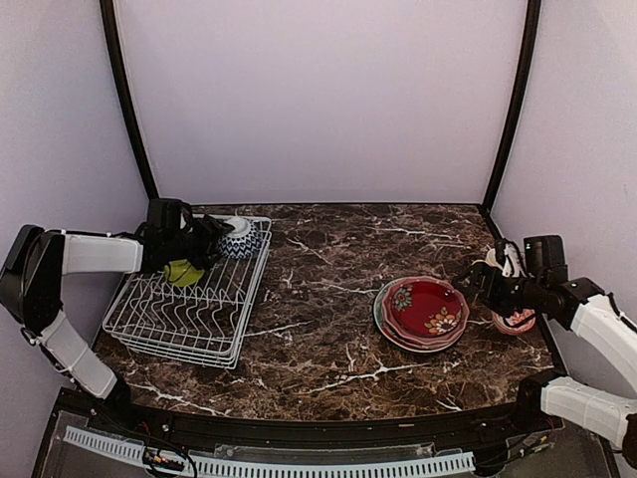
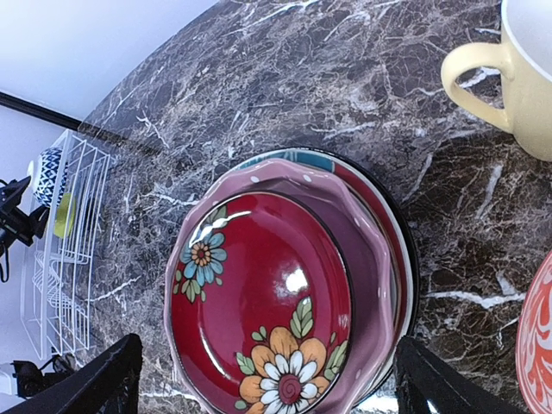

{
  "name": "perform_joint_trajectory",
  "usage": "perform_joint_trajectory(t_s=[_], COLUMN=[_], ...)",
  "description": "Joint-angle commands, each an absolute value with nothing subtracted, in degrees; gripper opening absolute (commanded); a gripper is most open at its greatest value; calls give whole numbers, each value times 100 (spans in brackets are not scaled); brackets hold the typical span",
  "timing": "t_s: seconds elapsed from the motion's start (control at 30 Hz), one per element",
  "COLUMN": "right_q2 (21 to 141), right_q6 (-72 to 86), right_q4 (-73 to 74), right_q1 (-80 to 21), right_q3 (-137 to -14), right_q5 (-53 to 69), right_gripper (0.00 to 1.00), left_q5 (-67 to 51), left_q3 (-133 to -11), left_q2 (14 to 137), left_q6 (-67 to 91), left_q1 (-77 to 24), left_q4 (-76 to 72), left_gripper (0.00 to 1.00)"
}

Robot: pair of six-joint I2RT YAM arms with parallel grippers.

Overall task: Unload the mixed dishes from the dish rack
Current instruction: Grab the bowl from the dish rack, then pass from the left arm to the right

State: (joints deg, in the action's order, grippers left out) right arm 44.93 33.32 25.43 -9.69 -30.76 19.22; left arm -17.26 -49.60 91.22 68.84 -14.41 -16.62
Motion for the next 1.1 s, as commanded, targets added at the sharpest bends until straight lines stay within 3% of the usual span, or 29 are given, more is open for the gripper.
perform_joint_trajectory(t_s=[0.0,0.2,0.4,0.6,0.83,0.97,1.07], right_q2=[4494,5014,5812,6653,7264,7412,7469], right_q6=[3183,3178,3377,4214,5946,6093,6109], right_q4=[2416,1799,773,-1304,-4074,-4541,-4637], right_q1=[-949,-1105,-2055,-2824,-3061,-3237,-3338], right_q3=[-3372,-3657,-4146,-4253,-3741,-3718,-3735], right_q5=[1957,2591,3002,4047,4681,4632,4553], right_gripper=[99,99,99,99,99,98,90], left_q5=[-2084,-3125,-3866,-4061,-3992,-4012,-3993], left_q3=[-4729,-4837,-5248,-5571,-5554,-5567,-5591], left_q2=[8456,8009,7932,8591,9392,9938,10219], left_q6=[6618,6429,6317,6343,7007,7716,7997], left_q1=[-1373,-1385,-1924,-3082,-3918,-4121,-4199], left_q4=[-2085,-2902,-3390,-4232,-5710,-6772,-7083], left_gripper=[44,44,45,44,42,38,37])
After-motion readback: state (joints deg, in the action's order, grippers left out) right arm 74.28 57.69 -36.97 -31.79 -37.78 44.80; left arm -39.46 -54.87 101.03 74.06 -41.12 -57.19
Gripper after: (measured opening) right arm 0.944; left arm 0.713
